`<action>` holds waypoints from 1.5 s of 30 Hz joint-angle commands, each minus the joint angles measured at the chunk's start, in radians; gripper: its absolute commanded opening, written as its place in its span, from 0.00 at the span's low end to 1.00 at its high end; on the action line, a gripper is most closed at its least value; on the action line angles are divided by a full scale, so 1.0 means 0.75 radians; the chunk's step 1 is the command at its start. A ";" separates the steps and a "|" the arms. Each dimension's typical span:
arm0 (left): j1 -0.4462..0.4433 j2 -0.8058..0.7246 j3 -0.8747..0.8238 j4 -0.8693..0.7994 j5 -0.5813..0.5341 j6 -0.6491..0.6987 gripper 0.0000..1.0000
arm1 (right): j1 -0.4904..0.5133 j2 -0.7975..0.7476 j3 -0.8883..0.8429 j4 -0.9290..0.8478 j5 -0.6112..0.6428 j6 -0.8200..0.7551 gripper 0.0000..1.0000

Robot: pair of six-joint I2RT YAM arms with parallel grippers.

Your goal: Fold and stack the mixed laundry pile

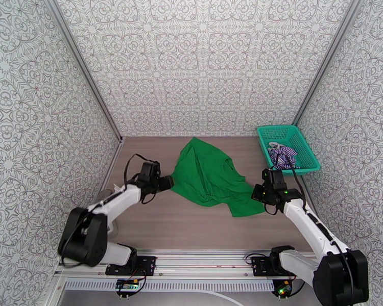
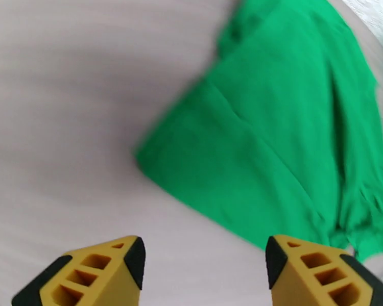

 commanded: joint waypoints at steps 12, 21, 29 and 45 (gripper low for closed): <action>-0.042 0.468 0.345 -0.111 -0.051 0.175 0.53 | -0.183 0.041 -0.028 -0.184 -0.063 0.044 0.64; -0.070 0.292 0.179 0.028 -0.062 0.107 0.07 | -0.142 0.069 -0.152 -0.127 -0.124 0.247 0.54; -0.036 -0.065 -0.107 0.195 0.013 0.091 0.00 | -0.059 0.294 -0.190 0.017 -0.047 0.332 0.35; -0.021 -0.807 -0.175 0.175 0.132 0.309 0.00 | -0.047 -0.093 0.449 -0.192 0.061 0.189 0.00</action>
